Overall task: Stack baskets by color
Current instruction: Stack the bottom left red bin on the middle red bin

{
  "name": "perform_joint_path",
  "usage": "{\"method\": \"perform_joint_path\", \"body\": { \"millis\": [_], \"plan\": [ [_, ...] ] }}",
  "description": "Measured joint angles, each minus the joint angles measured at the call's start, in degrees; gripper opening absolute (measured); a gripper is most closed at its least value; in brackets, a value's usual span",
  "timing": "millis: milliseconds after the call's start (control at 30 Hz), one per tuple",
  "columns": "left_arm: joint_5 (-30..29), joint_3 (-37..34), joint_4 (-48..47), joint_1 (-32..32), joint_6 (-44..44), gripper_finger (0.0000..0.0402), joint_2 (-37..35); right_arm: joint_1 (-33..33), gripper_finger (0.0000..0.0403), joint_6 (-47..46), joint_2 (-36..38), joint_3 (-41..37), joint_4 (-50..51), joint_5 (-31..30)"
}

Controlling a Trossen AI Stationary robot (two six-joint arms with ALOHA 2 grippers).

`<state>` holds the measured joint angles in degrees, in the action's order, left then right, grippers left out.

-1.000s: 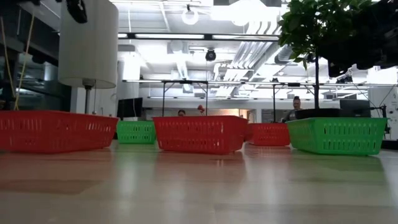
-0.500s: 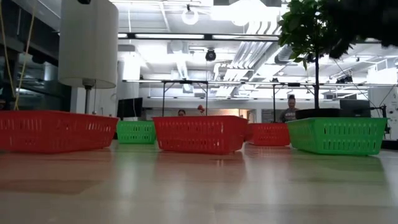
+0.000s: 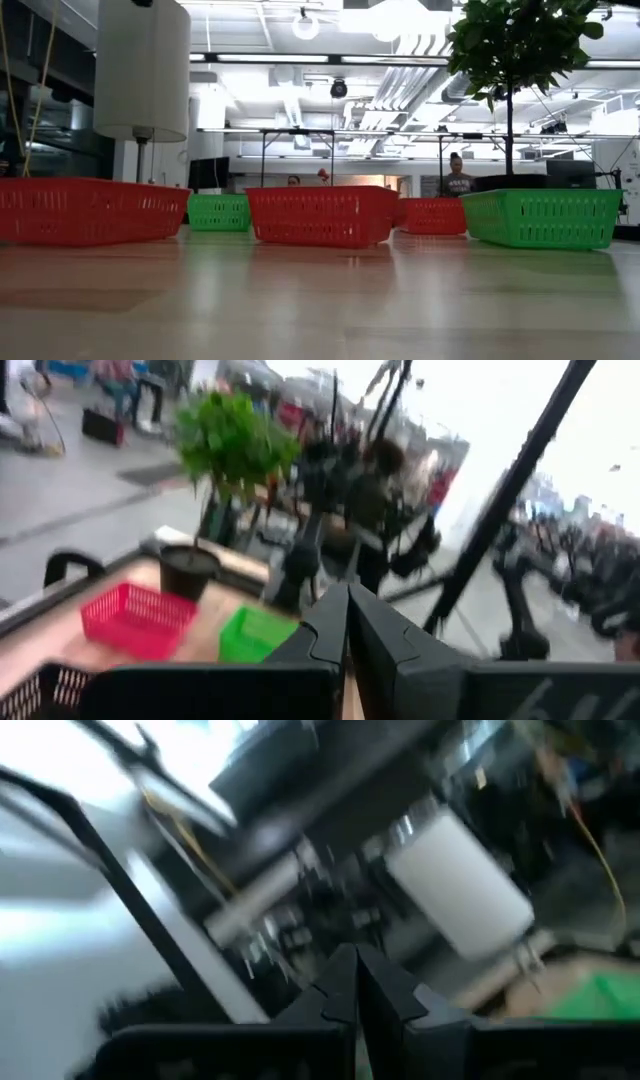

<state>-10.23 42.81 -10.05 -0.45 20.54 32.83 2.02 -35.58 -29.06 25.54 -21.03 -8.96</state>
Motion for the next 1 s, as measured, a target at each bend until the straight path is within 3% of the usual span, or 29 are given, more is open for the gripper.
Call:
{"method": "perform_joint_path", "body": {
  "millis": [233,533,833,1000],
  "plan": [
    [5.7,0.0,-13.8,0.0,2.7,0.0001,0.0,0.0,0.0000,-0.5,-16.0,16.7,22.8,9.7],
    [8.1,0.0,-24.8,0.0,-0.4,0.0001,0.6,0.0,0.0000,0.9,-26.2,33.0,46.5,19.1],
    [7.1,0.0,-27.7,0.0,-3.2,0.0001,0.8,1.6,0.0000,-0.6,-29.1,39.3,57.8,17.9],
    [4.7,0.0,-36.9,0.1,6.5,0.0024,2.1,3.7,0.0000,-2.8,-29.1,39.3,59.9,14.9]
  ]
}}
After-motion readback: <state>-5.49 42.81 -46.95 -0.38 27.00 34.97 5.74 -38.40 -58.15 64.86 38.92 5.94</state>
